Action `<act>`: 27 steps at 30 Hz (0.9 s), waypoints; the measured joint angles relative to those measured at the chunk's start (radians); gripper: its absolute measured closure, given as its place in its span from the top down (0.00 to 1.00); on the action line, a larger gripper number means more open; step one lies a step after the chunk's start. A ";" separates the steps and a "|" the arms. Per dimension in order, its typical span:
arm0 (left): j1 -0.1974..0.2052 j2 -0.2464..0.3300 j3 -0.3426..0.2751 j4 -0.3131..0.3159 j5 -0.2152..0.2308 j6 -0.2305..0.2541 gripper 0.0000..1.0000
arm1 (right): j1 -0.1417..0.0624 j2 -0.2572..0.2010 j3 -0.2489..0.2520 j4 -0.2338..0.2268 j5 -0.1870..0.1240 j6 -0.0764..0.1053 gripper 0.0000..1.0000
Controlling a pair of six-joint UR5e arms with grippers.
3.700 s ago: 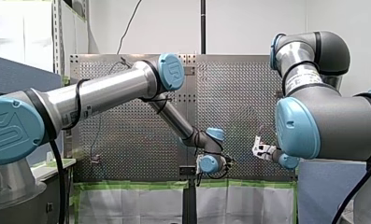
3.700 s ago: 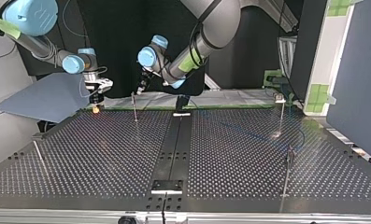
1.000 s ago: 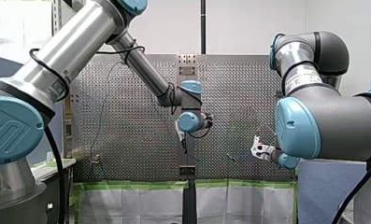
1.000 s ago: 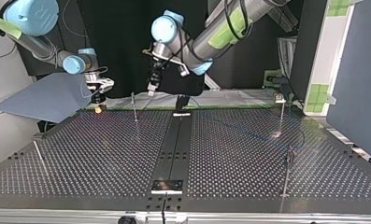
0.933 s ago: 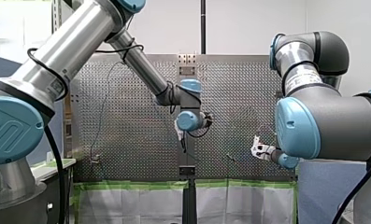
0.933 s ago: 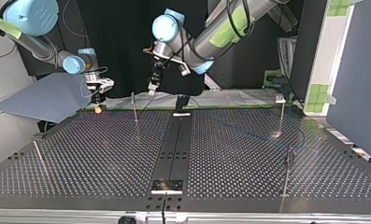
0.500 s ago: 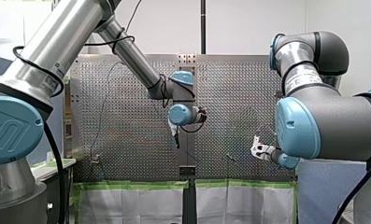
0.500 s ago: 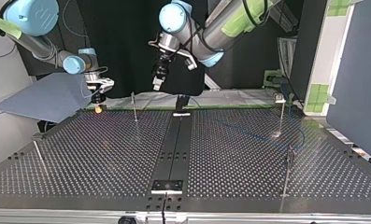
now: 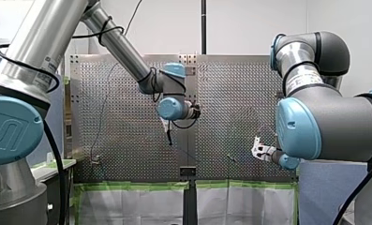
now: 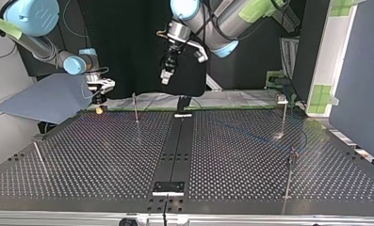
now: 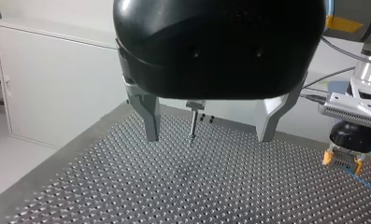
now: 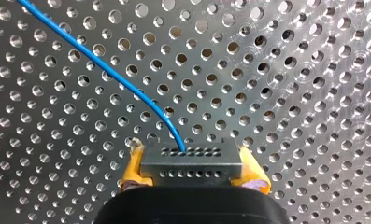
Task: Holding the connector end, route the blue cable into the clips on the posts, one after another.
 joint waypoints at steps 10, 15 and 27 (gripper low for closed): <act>0.001 0.090 -0.090 0.000 0.000 0.000 1.00 | 0.000 0.000 0.000 -0.002 0.000 0.000 0.00; 0.002 0.132 -0.132 0.003 -0.001 0.002 1.00 | -0.004 0.000 -0.002 0.001 0.005 -0.004 0.00; 0.050 0.221 -0.239 0.091 -0.003 -0.031 1.00 | -0.026 -0.053 -0.003 0.047 0.021 -0.022 0.00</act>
